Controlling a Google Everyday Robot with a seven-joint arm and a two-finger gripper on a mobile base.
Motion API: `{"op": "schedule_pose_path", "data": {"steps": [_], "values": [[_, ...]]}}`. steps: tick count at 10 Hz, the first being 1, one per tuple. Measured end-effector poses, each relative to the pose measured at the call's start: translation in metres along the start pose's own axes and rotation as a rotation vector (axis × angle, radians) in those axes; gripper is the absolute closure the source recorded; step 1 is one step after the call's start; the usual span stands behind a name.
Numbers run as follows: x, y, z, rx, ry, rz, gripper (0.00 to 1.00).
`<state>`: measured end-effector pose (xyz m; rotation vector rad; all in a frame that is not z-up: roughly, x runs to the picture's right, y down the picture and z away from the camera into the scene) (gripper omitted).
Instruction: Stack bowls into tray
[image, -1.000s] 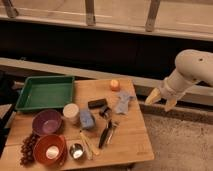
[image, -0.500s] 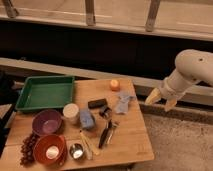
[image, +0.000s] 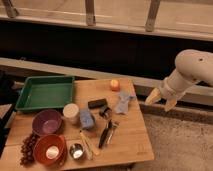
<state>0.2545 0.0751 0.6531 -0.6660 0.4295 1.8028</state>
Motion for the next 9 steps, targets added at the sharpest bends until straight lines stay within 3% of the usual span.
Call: {"op": "schedule_pose_path", "data": {"steps": [5, 6, 9], "values": [[0.000, 0.000, 0.000, 0.003, -0.002, -0.003, 0.35], [0.003, 0.003, 0.000, 0.007, -0.002, -0.026, 0.35], [0.023, 0.044, 0.015, 0.053, 0.014, -0.172, 0.35]]}}
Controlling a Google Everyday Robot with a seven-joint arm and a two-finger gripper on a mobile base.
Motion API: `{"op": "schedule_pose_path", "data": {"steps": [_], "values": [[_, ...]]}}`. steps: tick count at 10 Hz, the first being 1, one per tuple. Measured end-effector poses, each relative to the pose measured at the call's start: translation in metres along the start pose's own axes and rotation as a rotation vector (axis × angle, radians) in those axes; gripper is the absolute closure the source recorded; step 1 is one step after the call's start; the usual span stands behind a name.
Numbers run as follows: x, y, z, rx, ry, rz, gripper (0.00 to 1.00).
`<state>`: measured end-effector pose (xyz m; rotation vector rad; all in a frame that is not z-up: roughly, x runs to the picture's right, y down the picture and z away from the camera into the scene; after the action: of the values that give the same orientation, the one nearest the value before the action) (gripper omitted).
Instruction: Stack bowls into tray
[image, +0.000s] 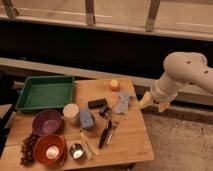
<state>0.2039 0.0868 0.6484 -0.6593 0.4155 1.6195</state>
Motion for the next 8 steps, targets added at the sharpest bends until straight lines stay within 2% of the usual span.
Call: {"op": "schedule_pose_path", "data": {"steps": [3, 6, 7, 8], "values": [[-0.008, 0.069, 0.022, 0.028, 0.027, -0.150, 0.35], [-0.011, 0.138, 0.037, 0.025, 0.055, -0.289, 0.35], [-0.008, 0.162, 0.042, 0.020, 0.065, -0.337, 0.35], [0.002, 0.196, 0.049, 0.010, 0.085, -0.410, 0.35]]}}
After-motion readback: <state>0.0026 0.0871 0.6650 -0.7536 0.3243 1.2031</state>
